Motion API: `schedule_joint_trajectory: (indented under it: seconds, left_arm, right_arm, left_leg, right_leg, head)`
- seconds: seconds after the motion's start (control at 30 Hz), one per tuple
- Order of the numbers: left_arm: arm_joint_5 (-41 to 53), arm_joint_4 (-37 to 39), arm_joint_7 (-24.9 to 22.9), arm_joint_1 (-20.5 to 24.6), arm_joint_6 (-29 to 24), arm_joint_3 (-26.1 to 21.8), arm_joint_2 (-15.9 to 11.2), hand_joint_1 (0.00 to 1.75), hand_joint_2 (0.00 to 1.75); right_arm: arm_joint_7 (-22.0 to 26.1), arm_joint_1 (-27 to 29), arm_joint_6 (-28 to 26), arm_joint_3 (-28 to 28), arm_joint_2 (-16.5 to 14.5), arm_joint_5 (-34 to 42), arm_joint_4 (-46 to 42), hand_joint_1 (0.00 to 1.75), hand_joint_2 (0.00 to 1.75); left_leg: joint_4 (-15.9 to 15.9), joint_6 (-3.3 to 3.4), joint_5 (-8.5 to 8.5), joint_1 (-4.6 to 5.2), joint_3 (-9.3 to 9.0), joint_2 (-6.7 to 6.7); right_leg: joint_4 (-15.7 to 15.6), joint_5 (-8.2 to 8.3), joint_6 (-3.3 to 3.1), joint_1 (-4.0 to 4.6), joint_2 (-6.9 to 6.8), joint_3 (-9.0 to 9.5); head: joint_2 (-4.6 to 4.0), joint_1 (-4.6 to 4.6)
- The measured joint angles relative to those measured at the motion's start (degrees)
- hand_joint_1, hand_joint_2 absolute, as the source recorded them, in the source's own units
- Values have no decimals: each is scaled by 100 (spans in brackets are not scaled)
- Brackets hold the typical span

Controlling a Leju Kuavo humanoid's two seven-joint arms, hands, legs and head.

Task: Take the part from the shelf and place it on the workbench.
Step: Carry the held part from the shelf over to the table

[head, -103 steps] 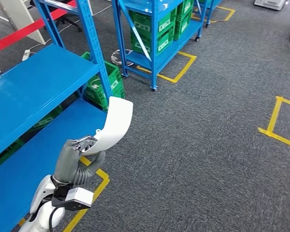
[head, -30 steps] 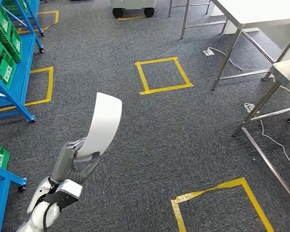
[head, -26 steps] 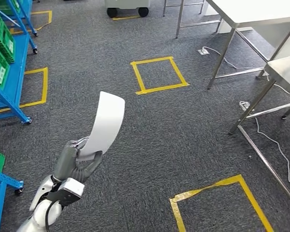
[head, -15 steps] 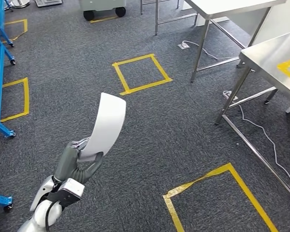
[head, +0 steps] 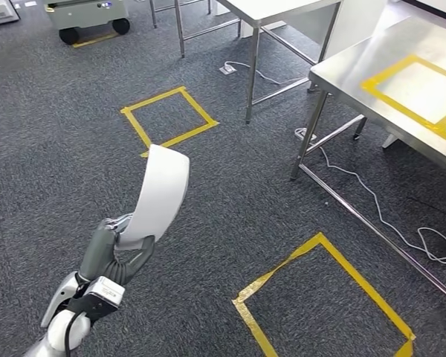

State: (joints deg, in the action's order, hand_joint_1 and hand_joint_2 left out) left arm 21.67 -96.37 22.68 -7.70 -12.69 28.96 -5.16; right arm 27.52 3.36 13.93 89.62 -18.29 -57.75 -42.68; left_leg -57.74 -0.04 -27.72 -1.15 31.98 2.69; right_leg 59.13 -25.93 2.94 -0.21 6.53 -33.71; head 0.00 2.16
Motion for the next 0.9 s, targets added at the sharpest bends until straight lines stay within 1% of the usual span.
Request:
schedule_joint_trajectory:
  seconds: [0.03, 0.07, 0.1, 0.13, 0.17, 0.2, 0.23, 0.27, 0.3, 0.33, 0.37, 0.4, 0.43, 0.47, 0.5, 0.53, 0.57, 0.6, 0.63, 0.67, 0.7, 0.77, 0.8, 0.83, 0.87, 0.9]
  left_arm:
    - [-4, 0, 5, -1, 10, 1, -2, 175, 175]
    - [-8, 0, 12, -6, 20, 1, -3, 175, 175]
    - [-9, 0, 19, -12, 29, 2, -6, 175, 175]
    - [-9, 0, 25, -19, 34, 3, -8, 175, 175]
    - [-9, 0, 28, -26, 37, 4, -10, 175, 175]
    - [-9, 0, 30, -29, 38, 5, -14, 175, 175]
    - [-9, 0, 31, -31, 39, 6, -16, 175, 175]
    - [-9, 0, 31, -31, 39, 7, -18, 175, 175]
    - [-9, 0, 32, -32, 40, 9, -19, 175, 175]
    - [-9, 2, 32, -32, 41, 10, -20, 175, 175]
    - [-10, 3, 33, -33, 42, 10, -21, 175, 175]
    - [-10, 5, 34, -34, 45, 10, -22, 175, 175]
    - [-10, 8, 36, -35, 49, 12, -24, 175, 175]
    - [-10, 8, 39, -32, 52, 15, -24, 175, 175]
    - [-9, 10, 43, -23, 56, 20, -24, 175, 175]
    - [-9, 11, 50, -14, 58, 25, -27, 175, 175]
    - [-10, 14, 56, -5, 60, 28, -31, 175, 175]
    - [-10, 16, 60, -3, 62, 31, -37, 175, 175]
    - [-9, 17, 64, -9, 64, 33, -45, 175, 175]
    - [-9, 19, 65, -18, 65, 35, -51, 175, 175]
    - [-8, 20, 66, -27, 67, 37, -57, 175, 175]
    - [-8, 23, 66, -37, 68, 39, -69, 175, 175]
    - [-8, 24, 66, -39, 69, 39, -76, 175, 175]
    - [-8, 24, 66, -41, 68, 40, -82, 175, 175]
    - [-9, 26, 67, -47, 68, 41, -90, 175, 175]
    - [-9, 31, 70, -51, 70, 45, -97, 175, 175]
  right_arm:
    - [2, 0, 3, 2, 1, 3, -1, 0, 175]
    - [3, -10, 5, 2, 1, 5, -1, 0, 175]
    - [6, -25, 10, 1, 1, 9, -1, 0, 175]
    - [7, -35, 14, -1, 1, 11, 0, 0, 175]
    - [8, -37, 19, -2, 1, 13, 1, 0, 175]
    - [8, -27, 22, -2, 1, 14, 1, 0, 175]
    - [8, -12, 23, -1, 0, 14, 1, 0, 175]
    - [8, 0, 23, 2, 0, 15, 1, 0, 175]
    - [8, 11, 23, 4, 0, 15, 1, 0, 175]
    - [8, 16, 23, 6, 0, 15, 1, 0, 175]
    - [8, 15, 25, 7, 0, 15, 2, 0, 175]
    - [9, 11, 27, 7, 0, 15, 2, 0, 175]
    - [10, 5, 28, 7, 0, 18, 1, 0, 175]
    - [13, -1, 29, 6, 1, 21, -2, 0, 175]
    - [14, -2, 28, 6, 1, 27, -8, 0, 175]
    - [15, 1, 27, 6, 1, 33, -15, 0, 175]
    - [15, -1, 27, 6, 1, 37, -23, 0, 175]
    - [14, -5, 28, 6, 0, 40, -28, 0, 175]
    - [14, -11, 28, 5, 0, 41, -31, 0, 175]
    - [14, -19, 31, 4, -1, 42, -32, 0, 175]
    - [14, -22, 33, 3, -1, 42, -32, 0, 175]
    - [15, -17, 36, 1, -2, 42, -32, 0, 175]
    - [15, -14, 36, 1, -2, 42, -32, 0, 175]
    - [15, -9, 36, 2, -2, 42, -32, 0, 175]
    - [15, -3, 35, 4, -2, 42, -32, 0, 175]
    - [16, 3, 38, 8, -2, 43, -33, 0, 175]
  left_leg:
    - [1, 43, -16, 9, -50, -50]
    - [2, 78, -35, 21, -107, -100]
    - [3, 100, -73, 38, -156, -156]
    - [3, 113, -116, 53, -203, -212]
    - [3, 117, -166, 66, -256, -266]
    - [3, 117, -224, 74, -318, -313]
    - [3, 112, -286, 79, -392, -353]
    - [3, 104, -359, 83, -482, -390]
    - [5, 92, -437, 85, -570, -424]
    - [3, 73, -524, 93, -659, -456]
    - [23, 46, -600, 96, -732, -482]
    - [68, 9, -657, 89, -793, -501]
    - [95, -37, -671, 78, -857, -512]
    - [97, -85, -640, 54, -901, -517]
    - [-21, -129, -560, 29, -897, -508]
    - [-287, -160, -439, 14, -812, -475]
    - [-641, -182, -352, 5, -626, -432]
    - [-1031, -197, -336, 1, -366, -381]
    - [-1343, -208, -405, 4, -112, -342]
    - [-1538, -219, -570, 4, 119, -321]
    - [-1625, -225, -794, 5, 307, -310]
    - [-1575, -232, -1239, 4, 610, -303]
    - [-1445, -239, -1315, 4, 733, -302]
    - [-1227, -255, -1143, 2, 822, -297]
    - [-910, -270, -649, -4, 896, -282]
    - [-629, -264, -68, -4, 926, -271]
  right_leg:
    - [121, -47, 11, 8, -145, -63]
    - [348, -145, 16, 12, -308, -189]
    - [693, -267, 23, 18, -469, -385]
    - [1088, -400, 30, 16, -552, -641]
    - [1415, -500, 36, 12, -590, -881]
    - [1591, -543, 43, 11, -605, -1050]
    - [1561, -511, 45, 10, -610, -1114]
    - [1311, -388, 39, 11, -620, -1066]
    - [958, -182, 23, 13, -660, -961]
    - [613, 80, -1, 25, -731, -861]
    - [354, 254, -31, 46, -791, -768]
    - [219, 364, -63, 77, -833, -705]
    - [159, 373, -97, 107, -839, -662]
    - [125, 301, -139, 128, -794, -577]
    - [77, 266, -179, 136, -748, -478]
    - [35, 210, -221, 131, -710, -363]
    - [10, 148, -260, 122, -672, -230]
    - [-11, 69, -286, 110, -640, -115]
    - [-16, -5, -308, 100, -613, -16]
    - [-20, -77, -318, 92, -576, 71]
    - [-22, -150, -319, 85, -533, 160]
    - [-23, -329, -306, 67, -438, 388]
    - [-24, -445, -287, 52, -385, 536]
    - [-25, -572, -265, 33, -336, 687]
    - [-18, -695, -235, 21, -293, 833]
    - [-20, -809, -196, 15, -248, 941]
  head:
    - [0, -18]
    - [0, -35]
    - [-1, -53]
    - [0, -68]
    - [0, -69]
    - [0, -70]
    - [0, -71]
    - [0, -72]
    - [0, -74]
    - [-1, -72]
    - [-1, -70]
    - [-1, -66]
    - [-1, -64]
    - [0, -65]
    - [2, -62]
    - [1, -60]
    - [1, -51]
    - [1, -34]
    - [1, -19]
    - [1, -6]
    - [2, 6]
    - [1, 16]
    - [1, 24]
    - [0, 29]
    - [-1, 38]
    - [-1, 57]
